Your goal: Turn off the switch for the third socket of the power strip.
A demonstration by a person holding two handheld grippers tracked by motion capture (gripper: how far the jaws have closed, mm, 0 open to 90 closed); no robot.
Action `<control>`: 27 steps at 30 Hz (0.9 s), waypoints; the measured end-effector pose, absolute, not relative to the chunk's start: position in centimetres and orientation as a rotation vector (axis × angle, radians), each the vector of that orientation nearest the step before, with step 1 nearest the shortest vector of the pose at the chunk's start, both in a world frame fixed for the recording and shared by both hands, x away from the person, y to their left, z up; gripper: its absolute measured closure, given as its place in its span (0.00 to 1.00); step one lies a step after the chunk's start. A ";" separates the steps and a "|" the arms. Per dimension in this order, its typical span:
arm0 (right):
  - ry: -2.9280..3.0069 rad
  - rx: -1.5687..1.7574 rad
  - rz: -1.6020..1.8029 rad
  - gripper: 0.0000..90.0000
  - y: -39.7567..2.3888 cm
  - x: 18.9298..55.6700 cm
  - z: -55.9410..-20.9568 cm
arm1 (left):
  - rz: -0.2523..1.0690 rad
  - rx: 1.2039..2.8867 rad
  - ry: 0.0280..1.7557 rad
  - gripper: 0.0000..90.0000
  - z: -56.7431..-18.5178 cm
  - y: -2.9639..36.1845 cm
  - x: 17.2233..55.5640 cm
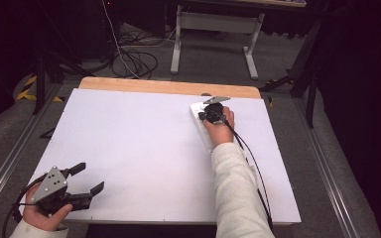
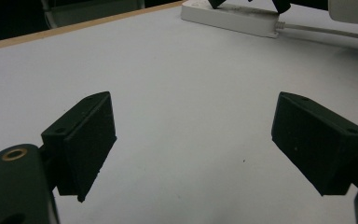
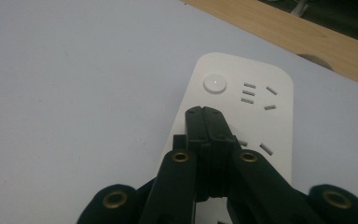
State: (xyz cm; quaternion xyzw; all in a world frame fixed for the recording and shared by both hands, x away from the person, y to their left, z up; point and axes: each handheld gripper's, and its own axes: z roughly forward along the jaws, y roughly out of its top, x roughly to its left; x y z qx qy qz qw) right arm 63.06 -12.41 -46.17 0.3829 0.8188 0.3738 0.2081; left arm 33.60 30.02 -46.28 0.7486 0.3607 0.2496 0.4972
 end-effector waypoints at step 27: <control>2.248 1.019 1.071 1.00 -12.0 62.5 -44.1 | 0.598 1.807 0.878 0.16 -46.3 30.0 33.7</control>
